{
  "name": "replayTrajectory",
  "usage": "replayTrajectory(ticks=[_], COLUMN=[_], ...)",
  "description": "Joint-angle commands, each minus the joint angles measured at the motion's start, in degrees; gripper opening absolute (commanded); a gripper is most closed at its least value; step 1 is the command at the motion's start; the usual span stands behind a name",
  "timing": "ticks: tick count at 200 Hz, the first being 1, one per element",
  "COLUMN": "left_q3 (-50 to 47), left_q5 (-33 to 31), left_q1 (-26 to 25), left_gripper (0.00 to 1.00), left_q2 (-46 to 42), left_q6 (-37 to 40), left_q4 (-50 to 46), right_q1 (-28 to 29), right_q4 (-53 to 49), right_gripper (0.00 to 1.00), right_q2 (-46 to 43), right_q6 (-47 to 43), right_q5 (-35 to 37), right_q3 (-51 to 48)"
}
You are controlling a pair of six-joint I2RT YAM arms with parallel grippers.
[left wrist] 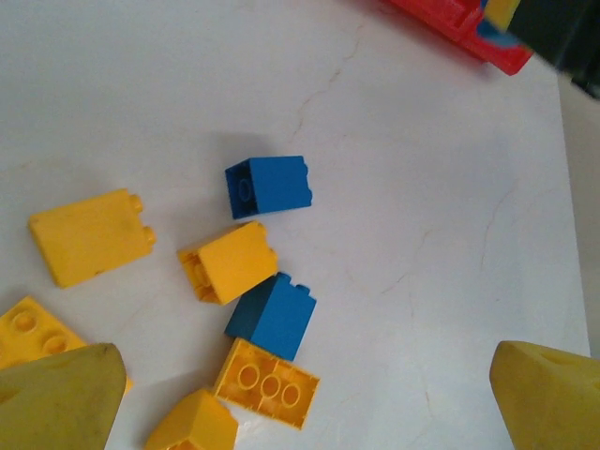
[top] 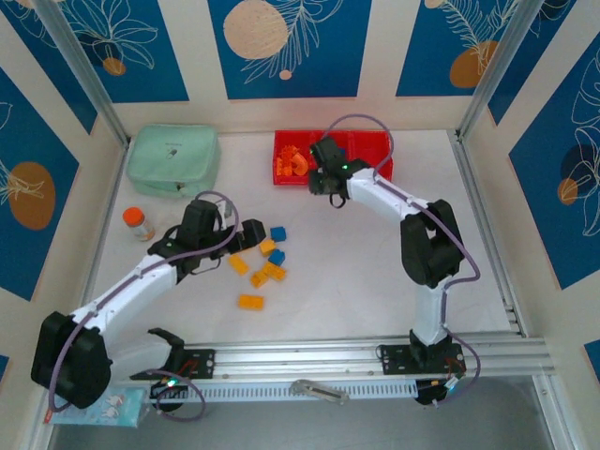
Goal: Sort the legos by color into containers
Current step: Place the lego in the container, then pick up the lego from the center of the table.
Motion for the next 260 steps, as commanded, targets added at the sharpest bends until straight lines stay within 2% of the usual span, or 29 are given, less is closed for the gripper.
replayTrajectory(ticks=[1,37,54,84,107,158,197,260], left_q3=[3.2,6.1,7.5,9.0,8.7,5.9,1.9,-5.8], left_q5=[2.4,1.9,2.2,2.6,2.6,1.8,0.3,-3.2], left_q1=[0.6,0.6,0.7,0.8,0.8,1.0,1.1,1.1], left_gripper=[0.99,0.99,0.99,0.99,0.99,0.99,0.99,0.99], left_q2=[2.3,6.0,7.6,8.7,8.1,3.5,-2.5,-12.7], left_q6=[1.3,2.3,2.9,3.4,3.2,2.5,2.2,-0.5], left_q4=[3.5,4.0,3.7,3.2,3.5,2.5,0.3,-2.8], right_q1=[-2.5,-6.0,-6.9,-7.4,-7.0,-4.5,0.1,8.4], right_q4=[1.0,-0.6,-1.7,-5.5,-3.9,-1.7,-1.3,-0.9], right_gripper=[0.33,0.34,0.48,0.61,0.65,0.7,0.73,0.77], right_q2=[5.1,14.3,18.4,21.1,16.9,4.9,-1.7,-4.1], right_q6=[-4.2,-5.9,-7.3,-7.8,-7.5,-3.1,-0.1,2.9], right_q5=[2.1,0.5,0.0,-0.9,-2.9,-7.4,-8.9,-8.1], right_q3=[6.1,17.8,23.4,29.5,25.0,8.2,-2.1,-9.7])
